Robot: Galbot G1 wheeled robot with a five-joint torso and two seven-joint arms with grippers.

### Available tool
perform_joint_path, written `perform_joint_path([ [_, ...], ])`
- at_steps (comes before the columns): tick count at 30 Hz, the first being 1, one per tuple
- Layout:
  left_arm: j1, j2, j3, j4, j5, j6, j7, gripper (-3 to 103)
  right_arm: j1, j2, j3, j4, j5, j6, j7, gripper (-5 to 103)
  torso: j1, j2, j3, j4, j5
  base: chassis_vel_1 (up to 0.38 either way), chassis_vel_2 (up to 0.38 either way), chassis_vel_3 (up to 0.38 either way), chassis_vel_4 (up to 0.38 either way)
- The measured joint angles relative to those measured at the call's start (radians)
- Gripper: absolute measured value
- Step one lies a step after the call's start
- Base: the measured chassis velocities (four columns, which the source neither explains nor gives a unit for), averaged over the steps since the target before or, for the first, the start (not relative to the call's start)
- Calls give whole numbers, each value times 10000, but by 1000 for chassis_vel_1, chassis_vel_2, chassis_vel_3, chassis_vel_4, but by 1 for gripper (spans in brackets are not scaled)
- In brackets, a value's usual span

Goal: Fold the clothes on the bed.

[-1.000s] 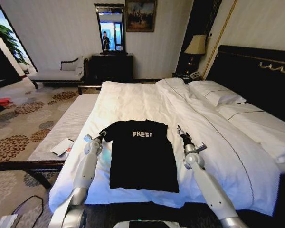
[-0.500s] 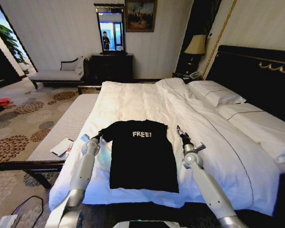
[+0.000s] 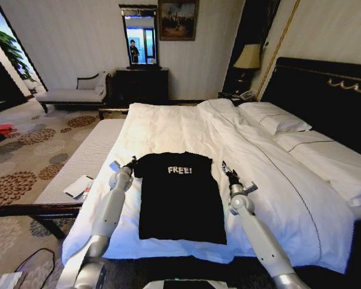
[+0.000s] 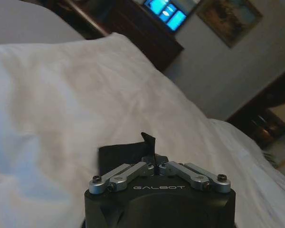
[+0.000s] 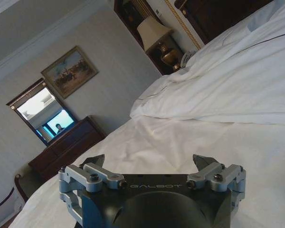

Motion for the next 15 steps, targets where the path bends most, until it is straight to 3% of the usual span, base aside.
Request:
perform_joint_path([
  [15, -279, -478, 1348, 160, 339, -53, 7, 0, 64, -79, 29, -248, 35, 56, -64, 100, 0, -1, 0, 2, 0, 0, 0, 0, 0],
])
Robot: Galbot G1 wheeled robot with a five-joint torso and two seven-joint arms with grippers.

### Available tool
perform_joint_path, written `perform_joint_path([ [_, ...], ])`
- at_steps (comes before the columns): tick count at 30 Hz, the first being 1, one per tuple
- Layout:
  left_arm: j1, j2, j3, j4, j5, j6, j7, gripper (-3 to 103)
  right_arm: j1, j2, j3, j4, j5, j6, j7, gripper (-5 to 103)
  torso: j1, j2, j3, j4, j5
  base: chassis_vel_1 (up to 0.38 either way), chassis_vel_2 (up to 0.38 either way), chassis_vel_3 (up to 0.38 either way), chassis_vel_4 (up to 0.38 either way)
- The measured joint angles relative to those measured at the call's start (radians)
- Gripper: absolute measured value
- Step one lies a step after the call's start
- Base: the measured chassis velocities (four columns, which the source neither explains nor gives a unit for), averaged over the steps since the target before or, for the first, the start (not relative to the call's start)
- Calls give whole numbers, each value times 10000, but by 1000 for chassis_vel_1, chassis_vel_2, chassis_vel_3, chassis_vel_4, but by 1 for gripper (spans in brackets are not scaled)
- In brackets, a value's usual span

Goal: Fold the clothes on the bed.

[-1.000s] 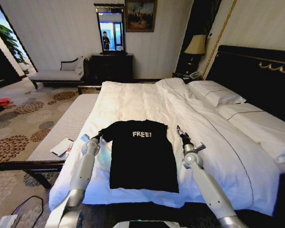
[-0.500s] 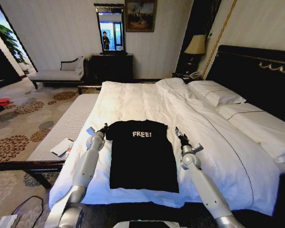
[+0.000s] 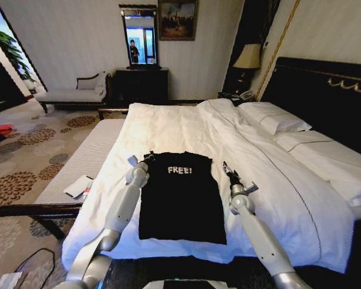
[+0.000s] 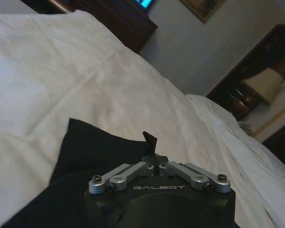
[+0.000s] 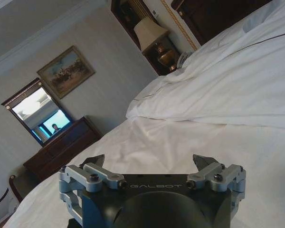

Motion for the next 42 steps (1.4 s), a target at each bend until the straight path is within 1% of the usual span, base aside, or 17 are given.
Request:
perform_joint_path([
  [3, 6, -71, 242, 47, 103, -25, 29, 0, 15, -11, 0, -18, 7, 9, -4, 100, 0, 0, 0, 0, 0, 0, 0, 0, 0],
  [11, 0, -130, 496, 163, 278, -80, 55, 0, 4, -5, -9, -16, 6, 17, -7, 100, -2, 1, 0, 0, 0, 0, 0, 0, 0],
  [23, -55, -210, 883, 2, 276, -207, -18, -1, -75, 67, -22, 104, -64, 21, -1, 100, -1, 0, 0, -1, 0, 0, 0, 0, 0],
  [24, -54, -216, 892, -29, 278, -218, -39, 4, -81, 67, -20, 112, -69, 22, 1, 100, -1, 0, 0, -1, 0, 0, 0, 0, 0],
  [25, -54, -216, 892, -29, 278, -218, -39, 4, -81, 67, -20, 112, -69, 22, 1, 100, -1, 0, 0, -1, 0, 0, 0, 0, 0],
  [29, 115, -146, 678, -741, 149, -221, -391, 26, -178, 58, 32, 218, -81, 22, 15, 100, -1, 0, 0, -3, -1, 0, 0, 0, 0],
  [30, 115, -146, 678, -741, 149, -221, -391, 26, -178, 58, 32, 218, -81, 22, 15, 100, -1, 0, 0, -3, -1, 0, 0, 0, 0],
  [31, 200, -76, 570, -1020, 49, -202, -499, 31, -196, 57, 45, 244, -82, 22, 17, 100, -1, 1, 0, -3, -1, 0, 0, 0, 0],
  [32, 302, 33, 448, -1329, -70, -173, -599, 31, -212, 55, 57, 268, -81, 23, 20, 100, -1, 1, 0, -3, -1, 0, 0, 0, 0],
  [34, 655, 405, 117, -2088, -353, -103, -813, 42, -261, 57, 76, 342, -79, 23, 26, 100, -1, 1, 0, -2, -2, 0, 0, 0, 0],
  [35, 655, 405, 117, -2088, -353, -103, -813, 42, -261, 57, 76, 342, -79, 23, 26, 100, -1, 1, 0, -2, -2, 0, 0, 0, 0],
  [37, 1178, 935, -255, -2885, -745, 75, -1125, 53, -320, 64, 83, 425, -77, 23, 30, 100, -2, 1, 0, -3, -3, 0, 0, 0, 0],
  [38, 1530, 1320, -425, -3328, -975, 267, -1335, 53, -353, 68, 89, 467, -76, 23, 33, 100, -1, 1, -1, -1, -3, 0, 0, 0, 0],
  [39, 2038, 1796, -608, -3895, -1157, 613, -1649, 58, -389, 84, 92, 518, -76, 24, 34, 100, -1, 0, 0, 2, -1, 0, 0, 0, 0],
  [40, 2038, 1796, -608, -3895, -1157, 613, -1649, 58, -389, 84, 92, 518, -76, 24, 34, 100, -1, 0, 0, 2, -1, 0, 0, 0, 0],
  [42, 3107, 2677, -881, -4822, -1274, 1252, -1964, 69, -443, 127, 91, 593, -80, 27, 34, 100, -1, 1, -1, 3, -7, 0, 0, 0, 0],
])
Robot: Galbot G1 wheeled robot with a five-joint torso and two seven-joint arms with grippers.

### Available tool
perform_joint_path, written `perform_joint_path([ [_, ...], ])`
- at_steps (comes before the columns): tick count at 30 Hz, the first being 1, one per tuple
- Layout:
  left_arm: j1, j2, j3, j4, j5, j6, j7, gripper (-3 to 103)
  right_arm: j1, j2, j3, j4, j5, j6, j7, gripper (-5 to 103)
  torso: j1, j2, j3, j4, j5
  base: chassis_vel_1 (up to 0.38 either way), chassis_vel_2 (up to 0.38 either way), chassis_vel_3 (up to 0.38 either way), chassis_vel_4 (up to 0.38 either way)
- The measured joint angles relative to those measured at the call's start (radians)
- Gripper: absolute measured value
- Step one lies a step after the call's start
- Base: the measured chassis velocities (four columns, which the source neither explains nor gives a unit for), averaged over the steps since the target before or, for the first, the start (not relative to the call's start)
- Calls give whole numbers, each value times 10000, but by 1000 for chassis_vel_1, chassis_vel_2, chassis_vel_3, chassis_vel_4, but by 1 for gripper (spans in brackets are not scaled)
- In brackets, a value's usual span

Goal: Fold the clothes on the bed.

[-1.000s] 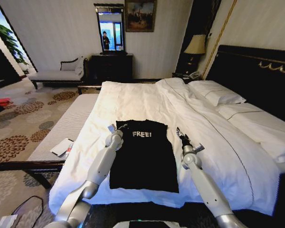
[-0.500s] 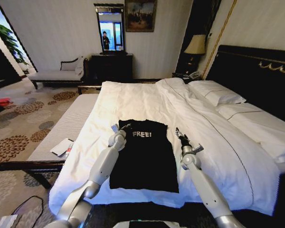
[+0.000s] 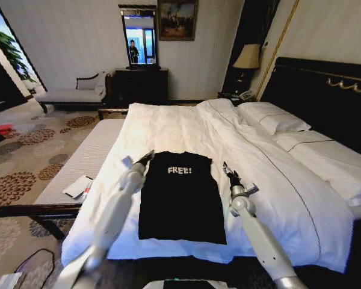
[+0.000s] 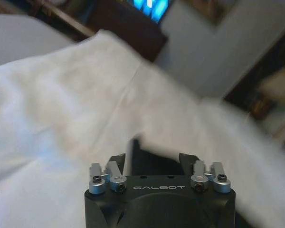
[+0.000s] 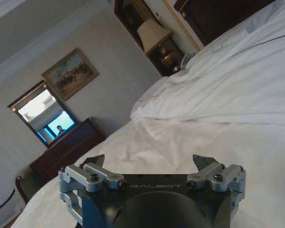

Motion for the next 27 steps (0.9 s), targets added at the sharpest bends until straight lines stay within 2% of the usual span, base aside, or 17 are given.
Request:
perform_joint_path([
  [2, 1295, 696, -285, -862, 144, 521, -79, 81, -31, 99, -47, 41, -48, 1, 0, 100, -1, 1, 0, 6, 0, 0, 0, 0, 0],
  [3, 1295, 696, -285, -862, 144, 521, -79, 81, -31, 99, -47, 41, -48, 1, 0, 100, -1, 1, 0, 6, 0, 0, 0, 0, 0],
  [4, 1808, 916, -403, -1135, 431, 599, 7, 81, -34, 155, -72, 64, -82, 4, 3, 100, -1, 2, -1, 5, 1, 0, 0, 0, 0],
  [6, 2715, 1239, -610, -1636, 976, 679, 237, 91, -42, 265, -133, 133, -152, 4, 30, 100, -2, 3, -2, -2, 3, 0, 0, 0, 0],
  [7, 2715, 1239, -610, -1636, 976, 679, 237, 91, -42, 265, -133, 133, -152, 4, 30, 100, -2, 3, -2, -2, 3, 0, 0, 0, 0],
  [8, 3130, 1353, -678, -1899, 1122, 748, 314, 96, -50, 315, -157, 181, -186, 4, 54, 100, -2, 2, -1, -4, 3, 0, 0, 0, 0],
  [10, 3709, 1513, -738, -2270, 1317, 790, 406, 98, -59, 389, -189, 263, -234, 5, 99, 100, -1, 3, -1, -6, 3, 0, 0, 0, 0],
  [11, 4300, 1673, -764, -2563, 1547, 723, 558, 100, -66, 456, -206, 326, -271, 4, 149, 100, 0, 3, 0, -6, 5, 0, 0, 0, 0],
  [13, 4620, 1755, -769, -2708, 1660, 652, 677, 100, -70, 488, -211, 354, -289, 4, 174, 100, 0, 2, 0, -6, 5, 0, 0, 0, 0],
  [16, 5958, 2245, -655, -3418, 2246, 256, 1174, 100, -103, 557, -208, 412, -332, -4, 228, 100, 0, 3, -1, -1, 7, 0, 0, 0, 0],
  [21, 6317, 2461, -119, -3509, 2891, -278, 1373, 100, -120, 557, -151, 364, -352, -6, 237, 100, -1, 3, -1, -1, 7, 0, 0, 0, 0],
  [24, 6058, 2311, 515, -3334, 2861, -354, 1365, 100, -184, 561, -77, 316, -352, -7, 273, 100, 1, 0, 1, -7, 5, 0, 0, 0, 0],
  [27, 5987, 2276, 754, -3282, 2751, -354, 1342, 100, -220, 512, -27, 302, -351, -12, 280, 100, 2, 0, 1, -6, 7, 0, 0, 0, 0],
])
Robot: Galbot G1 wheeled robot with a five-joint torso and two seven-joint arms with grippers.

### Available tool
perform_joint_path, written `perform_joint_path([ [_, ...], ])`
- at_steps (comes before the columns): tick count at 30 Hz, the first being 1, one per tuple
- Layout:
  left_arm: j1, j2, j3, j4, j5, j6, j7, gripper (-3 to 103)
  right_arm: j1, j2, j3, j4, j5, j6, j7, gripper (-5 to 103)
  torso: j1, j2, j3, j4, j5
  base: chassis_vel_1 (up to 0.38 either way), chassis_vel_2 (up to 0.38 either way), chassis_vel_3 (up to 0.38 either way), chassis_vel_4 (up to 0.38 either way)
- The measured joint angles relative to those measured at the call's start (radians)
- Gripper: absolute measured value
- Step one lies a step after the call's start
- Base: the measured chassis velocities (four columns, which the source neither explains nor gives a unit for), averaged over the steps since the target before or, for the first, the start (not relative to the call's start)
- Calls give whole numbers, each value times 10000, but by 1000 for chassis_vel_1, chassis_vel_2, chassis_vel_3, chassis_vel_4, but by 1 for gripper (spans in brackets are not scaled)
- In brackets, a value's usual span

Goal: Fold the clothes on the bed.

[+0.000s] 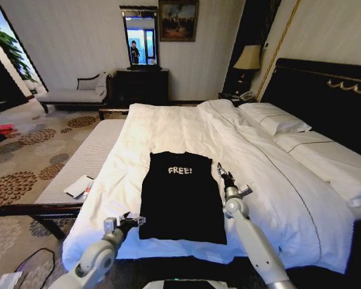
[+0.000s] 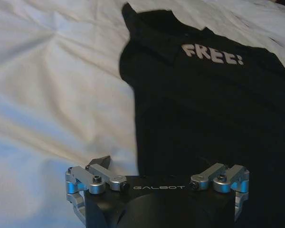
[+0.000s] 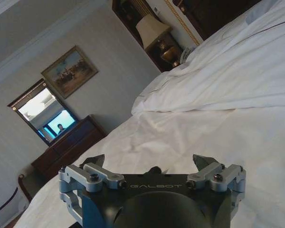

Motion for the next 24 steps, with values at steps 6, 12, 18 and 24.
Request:
perform_joint_path([
  [6, 13, -34, 304, 96, -99, -116, -39, 97, 16, -140, 142, -117, 42, -3, 2, 100, -1, 0, 0, 4, 0, 0, 0, 0, 0],
  [12, 204, 88, 388, 68, -30, -250, -78, 78, 59, -182, 200, -237, 60, -3, 2, 100, -1, 0, 0, 4, 0, 0, 0, 0, 0],
  [18, 204, 92, 400, 186, 88, -387, -73, 61, 60, -173, 210, -291, 63, -3, 2, 100, -1, 0, 0, 4, 0, 0, 0, 0, 0],
  [24, 241, -44, 433, 197, 95, -466, -52, 34, 86, -222, 211, -271, 69, -2, 16, 100, 0, 0, 0, 3, -1, 0, 0, 0, 0],
])
